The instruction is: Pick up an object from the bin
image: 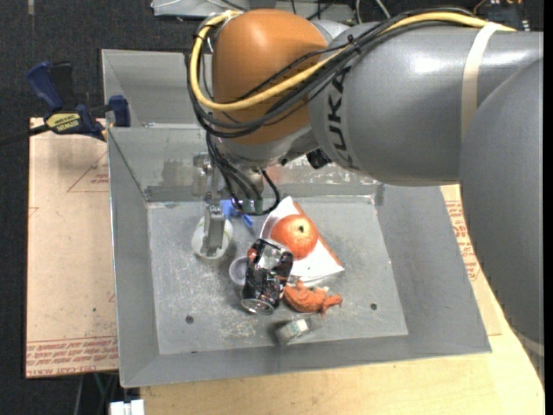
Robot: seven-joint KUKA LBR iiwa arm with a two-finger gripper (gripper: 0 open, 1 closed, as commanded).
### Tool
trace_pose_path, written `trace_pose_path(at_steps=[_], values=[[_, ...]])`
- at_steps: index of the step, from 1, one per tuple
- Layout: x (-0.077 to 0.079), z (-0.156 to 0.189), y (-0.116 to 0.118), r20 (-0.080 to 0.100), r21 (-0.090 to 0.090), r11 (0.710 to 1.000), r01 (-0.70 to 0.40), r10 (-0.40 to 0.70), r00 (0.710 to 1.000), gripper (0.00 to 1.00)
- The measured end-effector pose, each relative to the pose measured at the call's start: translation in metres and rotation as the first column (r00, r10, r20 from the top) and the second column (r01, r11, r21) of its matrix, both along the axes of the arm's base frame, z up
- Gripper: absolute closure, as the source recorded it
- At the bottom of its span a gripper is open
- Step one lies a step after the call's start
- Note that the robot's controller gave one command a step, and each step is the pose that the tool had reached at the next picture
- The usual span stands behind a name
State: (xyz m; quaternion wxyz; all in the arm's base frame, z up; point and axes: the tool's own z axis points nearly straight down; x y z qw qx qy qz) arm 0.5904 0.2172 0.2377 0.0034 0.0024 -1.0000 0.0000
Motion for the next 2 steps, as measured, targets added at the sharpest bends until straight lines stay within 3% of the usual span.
trace_pose_path(at_steps=[1, 2], values=[[0.002, 0.005, -0.002, 0.008, 0.001, 1.0, 0.005, -0.005, 1.0, 0.0], [0.014, -0.129, -0.051, 0.013, 0.003, 0.987, -0.162, 0.162, 0.987, 0.0]])
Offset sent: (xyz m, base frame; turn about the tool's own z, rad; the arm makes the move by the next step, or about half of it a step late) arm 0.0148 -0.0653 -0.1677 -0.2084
